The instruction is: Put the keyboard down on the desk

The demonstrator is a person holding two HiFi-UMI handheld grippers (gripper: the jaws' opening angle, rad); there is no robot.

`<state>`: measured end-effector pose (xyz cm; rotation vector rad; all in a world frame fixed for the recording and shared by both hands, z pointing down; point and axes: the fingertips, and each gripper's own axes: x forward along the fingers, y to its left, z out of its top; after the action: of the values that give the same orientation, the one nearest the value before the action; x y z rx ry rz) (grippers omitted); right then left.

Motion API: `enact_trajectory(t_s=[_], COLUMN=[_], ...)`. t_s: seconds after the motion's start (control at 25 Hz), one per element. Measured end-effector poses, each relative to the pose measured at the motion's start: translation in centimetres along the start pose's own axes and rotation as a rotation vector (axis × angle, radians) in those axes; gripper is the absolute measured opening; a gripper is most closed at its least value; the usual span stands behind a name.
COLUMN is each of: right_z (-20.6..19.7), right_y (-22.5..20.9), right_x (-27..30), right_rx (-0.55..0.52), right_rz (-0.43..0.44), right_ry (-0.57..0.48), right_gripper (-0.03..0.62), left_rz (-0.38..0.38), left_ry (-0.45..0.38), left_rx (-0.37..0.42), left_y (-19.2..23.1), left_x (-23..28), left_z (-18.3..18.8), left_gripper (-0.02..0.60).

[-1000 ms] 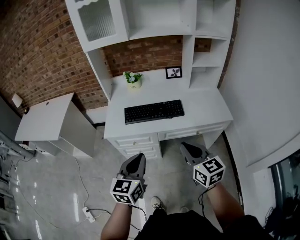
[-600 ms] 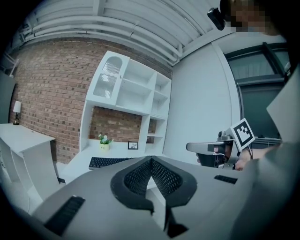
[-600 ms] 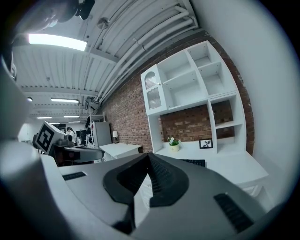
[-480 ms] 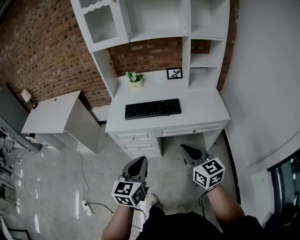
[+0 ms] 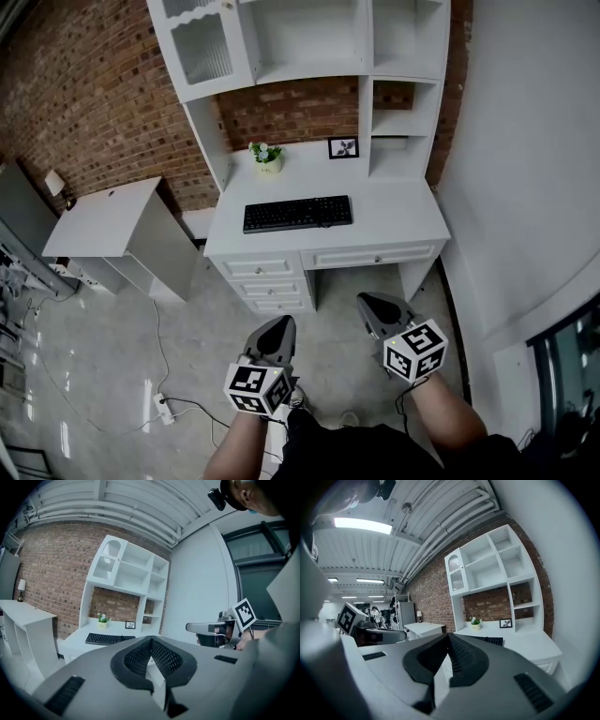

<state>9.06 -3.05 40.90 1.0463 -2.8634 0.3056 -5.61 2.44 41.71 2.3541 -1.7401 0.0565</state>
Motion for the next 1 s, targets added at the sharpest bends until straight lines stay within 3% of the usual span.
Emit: enact_trajectory(t_s=[1.0], right_z=[-0.4], right_y=[0.0], right_x=[-2.4], right_rx=[0.006], right_rz=[0.019], right_ry=[-0.014], right_gripper=[0.017], left_rz=[0.011], left_ry=[-0.008], left_rx=[0.002], left_y=[-2.6], left_x=[-1.0], left_z=[-0.4], left_gripper=[0.018])
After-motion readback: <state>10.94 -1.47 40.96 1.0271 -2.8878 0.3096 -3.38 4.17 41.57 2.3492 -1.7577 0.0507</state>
